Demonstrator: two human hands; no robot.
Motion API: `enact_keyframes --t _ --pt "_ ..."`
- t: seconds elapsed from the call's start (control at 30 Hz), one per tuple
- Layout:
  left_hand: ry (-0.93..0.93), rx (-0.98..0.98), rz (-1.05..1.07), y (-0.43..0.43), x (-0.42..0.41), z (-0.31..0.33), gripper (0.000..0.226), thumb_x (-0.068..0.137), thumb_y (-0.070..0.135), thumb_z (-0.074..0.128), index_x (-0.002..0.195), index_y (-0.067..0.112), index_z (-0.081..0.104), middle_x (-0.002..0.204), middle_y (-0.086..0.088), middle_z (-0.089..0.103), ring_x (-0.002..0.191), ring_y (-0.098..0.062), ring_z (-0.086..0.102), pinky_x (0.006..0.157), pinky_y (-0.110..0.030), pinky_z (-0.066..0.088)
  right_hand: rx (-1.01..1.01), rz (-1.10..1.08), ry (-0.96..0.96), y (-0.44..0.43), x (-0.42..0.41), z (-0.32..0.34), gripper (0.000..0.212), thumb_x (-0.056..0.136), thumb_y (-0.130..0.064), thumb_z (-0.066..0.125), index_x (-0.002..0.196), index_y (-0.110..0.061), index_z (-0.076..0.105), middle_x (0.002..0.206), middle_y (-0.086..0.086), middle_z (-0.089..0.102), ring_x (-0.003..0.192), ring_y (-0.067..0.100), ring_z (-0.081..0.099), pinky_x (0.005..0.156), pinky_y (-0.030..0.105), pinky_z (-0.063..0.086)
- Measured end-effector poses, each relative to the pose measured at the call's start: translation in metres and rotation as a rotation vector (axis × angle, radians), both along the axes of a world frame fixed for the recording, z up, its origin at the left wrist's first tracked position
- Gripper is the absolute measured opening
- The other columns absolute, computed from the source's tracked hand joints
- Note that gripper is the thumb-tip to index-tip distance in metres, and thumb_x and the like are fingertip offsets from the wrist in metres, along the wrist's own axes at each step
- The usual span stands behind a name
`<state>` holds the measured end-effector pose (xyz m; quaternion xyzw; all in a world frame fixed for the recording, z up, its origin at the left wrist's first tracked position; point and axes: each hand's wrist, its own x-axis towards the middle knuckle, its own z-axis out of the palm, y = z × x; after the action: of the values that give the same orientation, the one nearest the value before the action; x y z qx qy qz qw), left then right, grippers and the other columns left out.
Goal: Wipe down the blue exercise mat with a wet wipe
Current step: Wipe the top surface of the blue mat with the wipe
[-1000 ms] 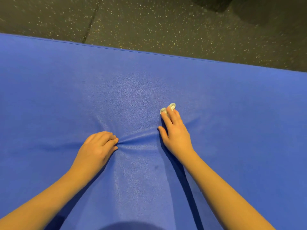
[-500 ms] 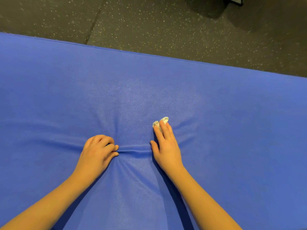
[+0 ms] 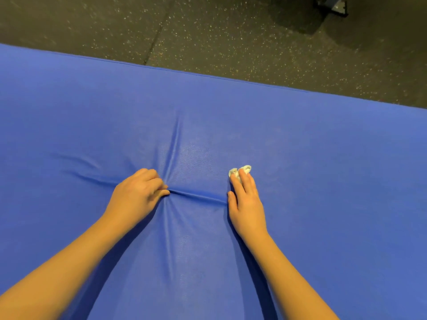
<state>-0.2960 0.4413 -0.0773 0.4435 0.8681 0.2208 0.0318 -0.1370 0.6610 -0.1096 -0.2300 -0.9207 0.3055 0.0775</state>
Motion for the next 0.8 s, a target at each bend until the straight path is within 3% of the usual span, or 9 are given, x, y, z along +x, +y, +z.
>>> enact_keyframes --t 0.2,0.33,0.47,0.63,0.8 --pt "-0.026 -0.09 0.183 -0.06 -0.032 0.028 0.008 0.083 0.016 0.075 0.077 0.011 0.071 0.075 0.001 0.056 0.079 -0.016 0.05 0.054 -0.034 0.045 -0.086 0.143 0.036 -0.05 -0.036 0.008 0.057 0.094 -0.036 0.028 0.143 -0.011 0.042 0.157 0.006 0.026 0.148 0.021 0.014 0.108 0.042 0.039" --pt "-0.056 -0.16 0.326 -0.095 -0.043 0.042 0.006 0.086 0.018 0.07 0.08 0.015 0.071 0.078 0.004 0.055 0.081 -0.02 0.054 0.059 -0.038 0.046 -0.137 0.232 0.087 -0.083 -0.057 0.015 0.049 0.096 -0.028 0.039 0.138 -0.003 0.047 0.152 0.01 0.034 0.147 0.026 0.018 0.11 0.044 0.036" --pt "-0.09 -0.164 0.413 -0.116 -0.049 0.048 0.009 0.089 0.02 0.066 0.081 0.018 0.07 0.08 0.006 0.053 0.082 -0.017 0.05 0.064 -0.04 0.045 -0.135 0.326 0.073 -0.099 -0.067 0.026 0.043 0.095 -0.013 0.053 0.137 -0.004 0.048 0.152 0.01 0.033 0.146 0.025 0.02 0.105 0.038 0.04" --pt "-0.082 -0.156 0.517 -0.132 -0.053 0.047 0.01 0.09 0.018 0.066 0.084 0.012 0.071 0.081 0.002 0.052 0.085 -0.019 0.048 0.065 -0.038 0.04 -0.09 0.437 0.008 -0.106 -0.064 0.033 0.042 0.096 -0.016 0.051 0.137 -0.008 0.047 0.149 0.005 0.036 0.146 0.018 0.018 0.097 0.034 0.043" --pt "-0.079 -0.285 0.568 -0.132 -0.041 0.033 0.017 0.094 0.018 0.059 0.09 0.007 0.071 0.091 -0.007 0.057 0.09 -0.032 0.054 0.064 -0.043 0.043 -0.098 0.463 -0.075 -0.111 -0.047 0.031 0.044 0.097 -0.018 0.049 0.14 -0.01 0.044 0.153 0.003 0.031 0.146 0.015 0.014 0.095 0.036 0.047"
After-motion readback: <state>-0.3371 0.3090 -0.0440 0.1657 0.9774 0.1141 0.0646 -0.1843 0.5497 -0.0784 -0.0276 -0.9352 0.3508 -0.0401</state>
